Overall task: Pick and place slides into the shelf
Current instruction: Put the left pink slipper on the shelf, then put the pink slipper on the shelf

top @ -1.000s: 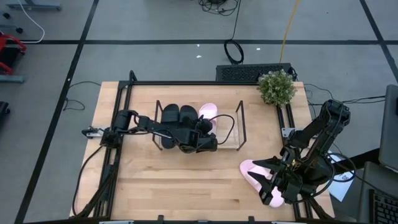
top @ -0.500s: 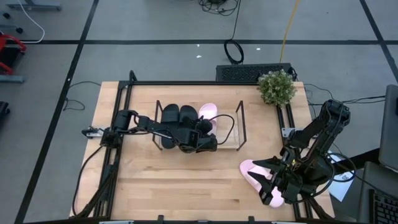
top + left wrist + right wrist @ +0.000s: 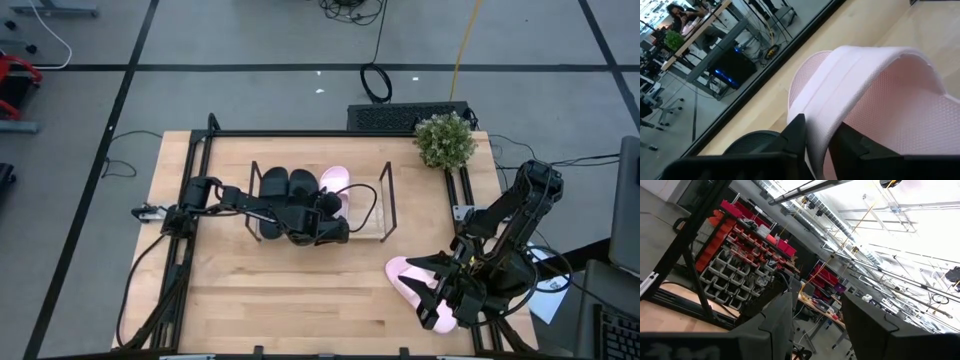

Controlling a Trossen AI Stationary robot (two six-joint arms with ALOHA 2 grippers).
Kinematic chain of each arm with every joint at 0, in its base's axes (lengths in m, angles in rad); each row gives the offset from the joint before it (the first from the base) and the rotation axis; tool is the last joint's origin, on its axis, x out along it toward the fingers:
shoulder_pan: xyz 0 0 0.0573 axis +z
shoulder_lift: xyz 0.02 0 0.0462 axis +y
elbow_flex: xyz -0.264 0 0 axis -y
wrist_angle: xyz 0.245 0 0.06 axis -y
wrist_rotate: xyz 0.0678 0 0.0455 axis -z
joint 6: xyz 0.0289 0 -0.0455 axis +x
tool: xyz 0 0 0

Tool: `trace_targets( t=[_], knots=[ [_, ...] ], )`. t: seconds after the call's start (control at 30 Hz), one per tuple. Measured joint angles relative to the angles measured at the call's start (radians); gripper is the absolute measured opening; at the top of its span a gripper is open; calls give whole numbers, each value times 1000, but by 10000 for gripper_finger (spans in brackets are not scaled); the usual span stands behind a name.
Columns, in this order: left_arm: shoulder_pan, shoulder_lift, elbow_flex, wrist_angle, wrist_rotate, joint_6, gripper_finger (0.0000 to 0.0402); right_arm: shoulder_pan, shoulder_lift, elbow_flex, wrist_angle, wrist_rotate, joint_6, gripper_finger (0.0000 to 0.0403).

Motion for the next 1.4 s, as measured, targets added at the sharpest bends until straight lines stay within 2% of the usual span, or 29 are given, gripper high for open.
trace_targets(
  t=[0.3, 0.77, 0.9, 0.97, 1.07, 1.1, 1.23, 1.4],
  knots=[
    [-8, -13, 0, 0, 8, -2, 106, 0, 0, 0, 0, 1, 3, 164],
    [-62, -69, 4, 3, 14, 14, 113, 0, 0, 0, 1, 2, 4, 164],
    [-108, -133, 6, 28, 38, 61, 113, 0, 0, 0, 1, 11, 4, 164],
    [-141, -183, 7, 26, 41, 97, 113, 0, 1, -1, -11, 61, 11, 164],
    [-205, -263, 8, -3, 44, 159, 113, 4, 0, -4, -113, 217, 83, 164],
    [-229, -289, 8, -19, 47, 172, 113, 8, 0, -11, -155, 233, 124, 164],
    [-324, -388, 8, -110, 42, 182, 113, 40, 2, -26, -297, 237, 264, 164],
    [-417, -447, 7, -130, 28, 144, 113, 56, 1, -26, -303, 237, 386, 164]
  ],
)
